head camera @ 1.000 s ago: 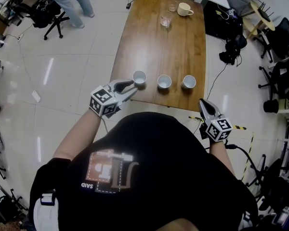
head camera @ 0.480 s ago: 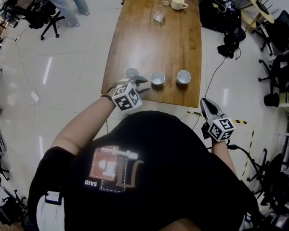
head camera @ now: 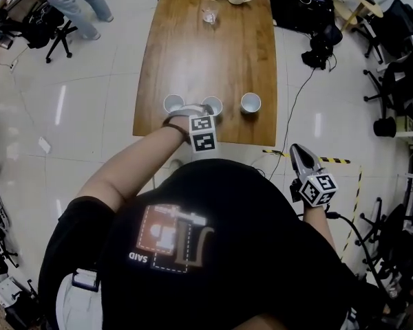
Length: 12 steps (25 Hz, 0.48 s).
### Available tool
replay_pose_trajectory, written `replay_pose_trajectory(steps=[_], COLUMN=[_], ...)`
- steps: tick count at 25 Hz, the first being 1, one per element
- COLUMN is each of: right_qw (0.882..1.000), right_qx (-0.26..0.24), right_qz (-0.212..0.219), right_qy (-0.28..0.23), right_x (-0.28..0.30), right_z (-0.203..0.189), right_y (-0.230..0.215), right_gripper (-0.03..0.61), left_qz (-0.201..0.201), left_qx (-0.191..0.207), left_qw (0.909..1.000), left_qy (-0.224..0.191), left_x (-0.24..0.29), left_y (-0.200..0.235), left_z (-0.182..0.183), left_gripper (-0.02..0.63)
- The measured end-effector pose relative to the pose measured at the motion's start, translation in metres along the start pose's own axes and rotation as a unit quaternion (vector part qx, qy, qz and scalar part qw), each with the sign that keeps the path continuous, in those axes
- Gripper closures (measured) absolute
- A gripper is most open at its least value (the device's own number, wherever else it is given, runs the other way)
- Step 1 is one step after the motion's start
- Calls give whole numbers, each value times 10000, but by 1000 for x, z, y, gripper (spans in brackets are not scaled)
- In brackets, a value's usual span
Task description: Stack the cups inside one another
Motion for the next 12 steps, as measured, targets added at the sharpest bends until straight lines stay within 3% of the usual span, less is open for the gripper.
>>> replay_pose_trajectory(steps=[6,9,12], right_qw=[9999,9999,10000], right_qx=[34,11,-17], right_qz=[-134,-124,-82], right_qy=[18,32,27], right_x=[-8,-8,-4], right_z=[-5,-5,-3], right_y=[-12,-11,-10], right_gripper=[552,553,552], left_qz=[-34,-30,3], left_qx=[66,-4,-153], left_qw=[9995,9996,9997], left_qy=[322,296,177], left_x=[20,20,14], left_y=[2,4,8], left_z=[3,4,6], left_gripper=[542,591,600])
Point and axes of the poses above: the fingertips, and each gripper's own axes: x forward along the fingers, y to its left, z out of its top, the point moved 1 cm from there along -x, backward along the fingers, and after that the axes turned 9 degrees about -z, right-handed, at the moved point
